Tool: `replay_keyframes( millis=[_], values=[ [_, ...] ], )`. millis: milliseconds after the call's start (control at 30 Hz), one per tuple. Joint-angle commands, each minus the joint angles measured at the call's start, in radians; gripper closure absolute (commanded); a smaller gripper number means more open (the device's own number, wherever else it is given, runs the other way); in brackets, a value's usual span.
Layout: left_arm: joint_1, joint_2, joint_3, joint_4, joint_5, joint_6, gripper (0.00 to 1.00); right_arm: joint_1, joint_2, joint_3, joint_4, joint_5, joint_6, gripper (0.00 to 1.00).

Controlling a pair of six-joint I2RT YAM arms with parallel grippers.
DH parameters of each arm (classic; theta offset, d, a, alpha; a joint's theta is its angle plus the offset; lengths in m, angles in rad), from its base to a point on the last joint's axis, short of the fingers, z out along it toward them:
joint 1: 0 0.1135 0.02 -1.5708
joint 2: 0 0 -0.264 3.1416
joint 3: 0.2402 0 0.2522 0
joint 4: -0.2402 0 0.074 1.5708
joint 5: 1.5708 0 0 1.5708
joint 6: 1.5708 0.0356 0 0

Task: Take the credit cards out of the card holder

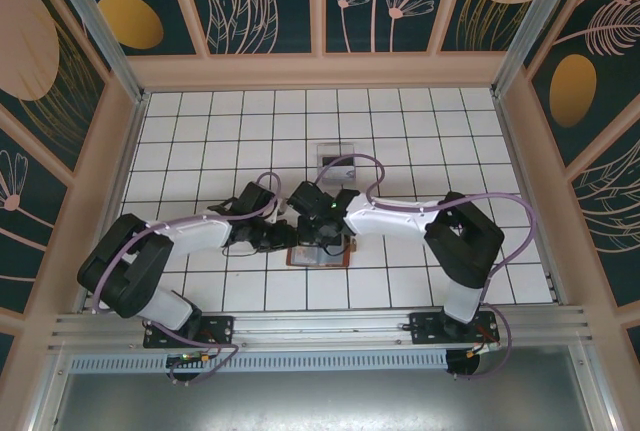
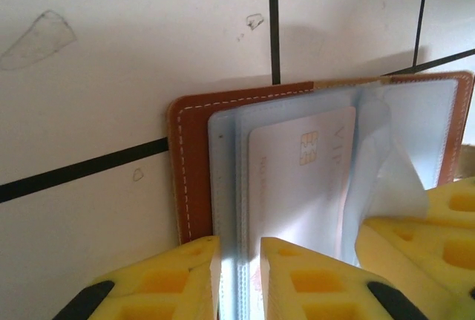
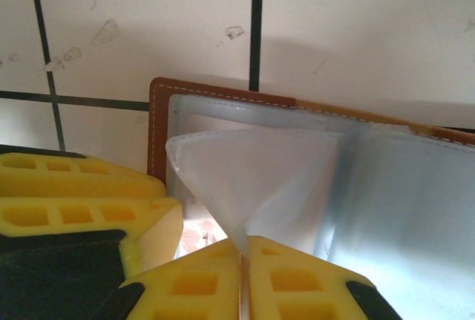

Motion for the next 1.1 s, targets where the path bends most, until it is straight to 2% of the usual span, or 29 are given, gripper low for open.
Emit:
replay_keyframes(
  millis=[0, 367, 867, 1067],
  values=[
    [-0.015, 0.02, 0.033, 0.011, 0.021, -0.004, 0.78, 0.01, -0.053, -0.026, 0.005, 0.038, 0.016, 0.83],
    [-0.05, 0.107, 0.118, -0.059, 0.044, 0.047, 0.78, 0.008, -0.144, -0.089, -0.02, 0.103, 0.05, 0.79],
    [-0.079, 0.154, 0.224, -0.161, 0.049, 0.074, 0.77, 0.006, -0.202, -0.152, -0.007, 0.122, 0.058, 0.81],
    [-0.09, 0.162, 0.235, -0.145, 0.064, 0.057, 0.77, 0.005, -0.251, -0.167, -0.028, 0.158, 0.071, 0.76]
  ],
)
